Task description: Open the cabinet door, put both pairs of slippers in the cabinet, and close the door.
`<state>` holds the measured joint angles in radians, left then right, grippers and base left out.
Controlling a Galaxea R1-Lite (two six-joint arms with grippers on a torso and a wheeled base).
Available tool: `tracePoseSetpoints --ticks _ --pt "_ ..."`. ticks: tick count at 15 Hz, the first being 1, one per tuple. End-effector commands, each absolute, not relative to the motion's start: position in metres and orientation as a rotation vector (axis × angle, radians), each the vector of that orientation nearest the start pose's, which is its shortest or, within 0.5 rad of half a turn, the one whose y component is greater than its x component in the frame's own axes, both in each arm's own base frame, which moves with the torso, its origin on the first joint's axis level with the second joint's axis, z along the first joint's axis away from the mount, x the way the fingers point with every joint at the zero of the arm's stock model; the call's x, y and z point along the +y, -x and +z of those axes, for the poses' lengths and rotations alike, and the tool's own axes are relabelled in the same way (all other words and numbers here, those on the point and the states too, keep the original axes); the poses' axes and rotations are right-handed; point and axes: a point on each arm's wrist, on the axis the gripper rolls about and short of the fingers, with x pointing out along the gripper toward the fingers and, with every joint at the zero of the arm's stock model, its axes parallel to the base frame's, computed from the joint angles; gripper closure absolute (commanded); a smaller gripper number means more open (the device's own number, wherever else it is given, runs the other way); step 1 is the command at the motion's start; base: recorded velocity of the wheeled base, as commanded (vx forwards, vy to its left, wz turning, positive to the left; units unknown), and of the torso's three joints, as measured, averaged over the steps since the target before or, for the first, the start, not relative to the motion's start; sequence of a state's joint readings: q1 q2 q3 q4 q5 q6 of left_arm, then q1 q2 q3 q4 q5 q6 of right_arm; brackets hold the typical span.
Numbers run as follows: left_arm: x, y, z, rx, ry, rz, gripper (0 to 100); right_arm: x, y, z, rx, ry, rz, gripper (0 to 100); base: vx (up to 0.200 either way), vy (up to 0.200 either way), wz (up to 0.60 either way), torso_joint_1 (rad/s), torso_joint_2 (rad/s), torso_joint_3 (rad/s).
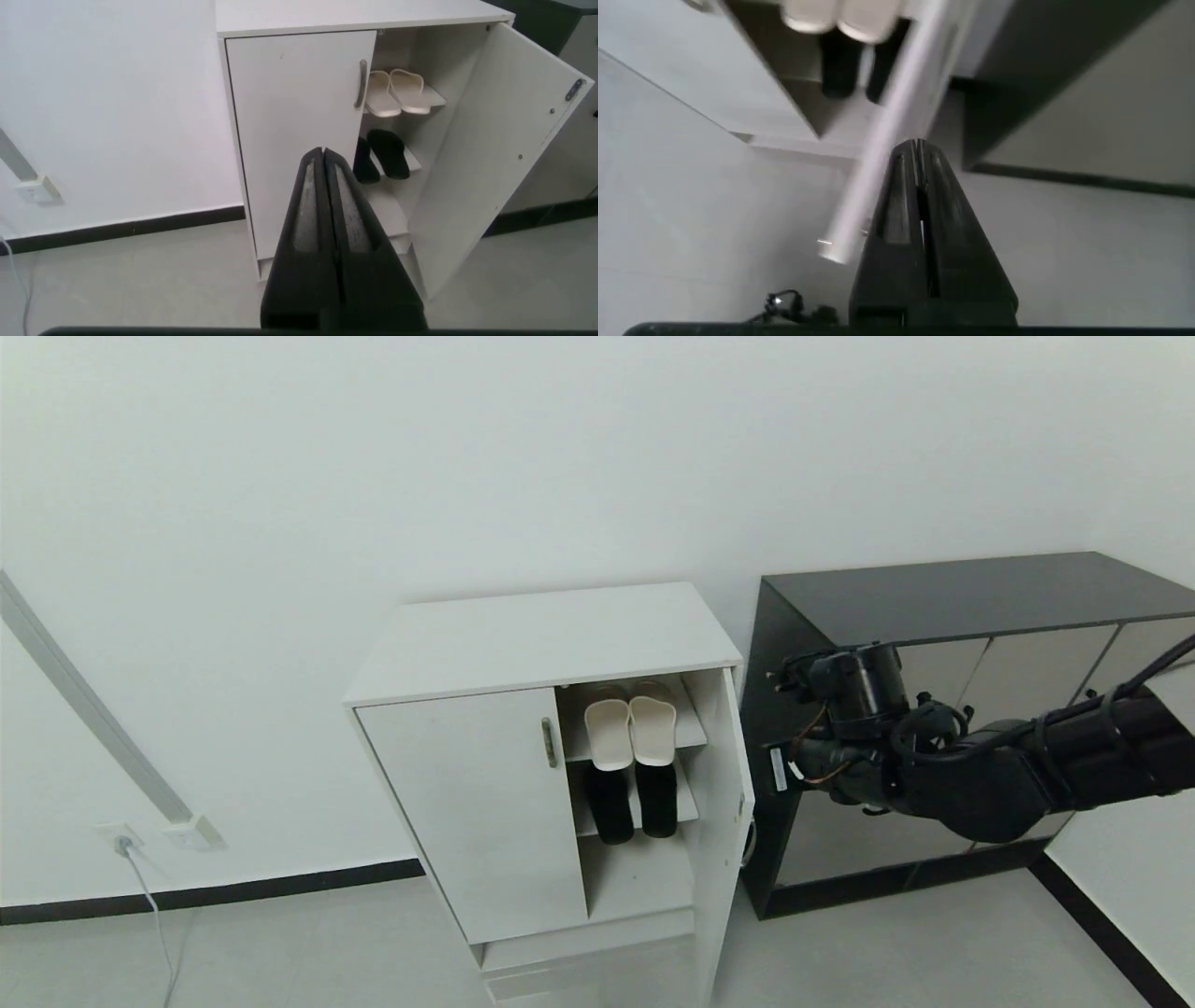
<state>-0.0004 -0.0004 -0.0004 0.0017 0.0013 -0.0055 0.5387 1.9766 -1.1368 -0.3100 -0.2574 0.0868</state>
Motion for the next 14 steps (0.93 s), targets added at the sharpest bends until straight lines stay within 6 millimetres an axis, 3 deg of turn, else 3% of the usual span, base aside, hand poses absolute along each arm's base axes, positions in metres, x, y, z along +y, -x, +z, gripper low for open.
tracePoseSetpoints --ticks 1,4,7,10,14 --pt "0.000 0.023 0.075 0.002 0.006 0.002 100 0.189 -0.335 0.121 0.560 0.144 0.239 100 0.000 0.000 0.00 0.000 0.00 0.000" --pt "0.000 0.023 0.075 0.002 0.006 0.002 100 0.198 -0.346 0.106 0.579 0.149 0.243 100 0.000 0.000 0.00 0.000 0.00 0.000" --pt "0.000 0.023 0.076 0.000 0.006 0.002 100 0.219 -0.351 0.103 0.557 0.118 0.285 100 0.000 0.000 0.00 0.000 0.00 0.000" --pt "0.000 0.023 0.075 0.002 0.006 0.002 100 0.240 -0.346 0.111 0.496 0.040 0.386 100 0.000 0.000 0.00 0.000 0.00 0.000" --pt "0.000 0.023 0.075 0.002 0.008 0.002 100 0.240 -0.337 0.123 0.460 0.012 0.414 100 0.000 0.000 0.00 0.000 0.00 0.000"
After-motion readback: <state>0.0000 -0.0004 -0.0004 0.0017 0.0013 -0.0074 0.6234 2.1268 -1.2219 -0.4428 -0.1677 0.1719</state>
